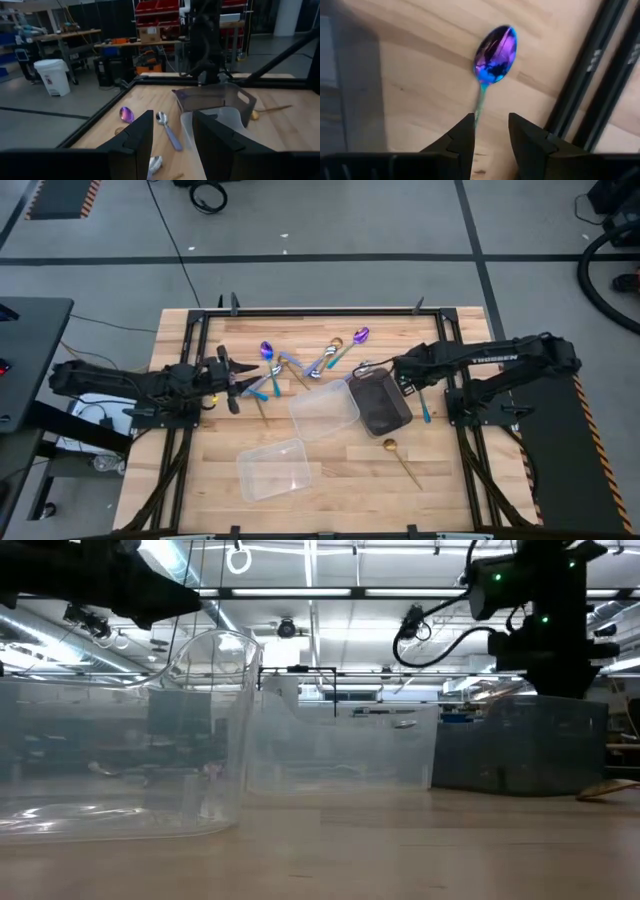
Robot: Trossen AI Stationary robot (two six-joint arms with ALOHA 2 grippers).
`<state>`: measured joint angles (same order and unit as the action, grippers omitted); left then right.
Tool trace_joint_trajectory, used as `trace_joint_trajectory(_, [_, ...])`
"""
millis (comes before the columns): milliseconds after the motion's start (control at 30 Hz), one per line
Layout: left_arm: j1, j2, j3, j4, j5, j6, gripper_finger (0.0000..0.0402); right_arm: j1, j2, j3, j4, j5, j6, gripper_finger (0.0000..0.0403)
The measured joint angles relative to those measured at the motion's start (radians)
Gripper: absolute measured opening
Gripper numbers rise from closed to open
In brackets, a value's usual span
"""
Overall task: Sort silverware by color (type)
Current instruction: Put the violet spoon into the black bin
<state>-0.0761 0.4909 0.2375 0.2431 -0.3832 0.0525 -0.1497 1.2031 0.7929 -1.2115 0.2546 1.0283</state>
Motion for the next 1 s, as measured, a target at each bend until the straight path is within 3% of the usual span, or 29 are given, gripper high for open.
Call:
trace_joint_trajectory(200, [0.0, -0.047, 0.0, -0.054, 0.0, -0.019, 0.0144, -0.083, -0.021, -0.073, 0.075, -0.05, -0.06, 0.0128])
trace_joint_trajectory(833, [0.001, -0.046, 0.0, -0.054, -0.001, -0.017, 0.0144, -0.197, 0.019, -0.263, 0.35, -0.17, -0.104, 0.0148])
trace_joint_trajectory(1000, [0.001, -0.046, 0.0, -0.053, -0.002, -0.008, 0.0144, -0.2, 0.023, -0.276, 0.344, -0.128, -0.118, 0.0148])
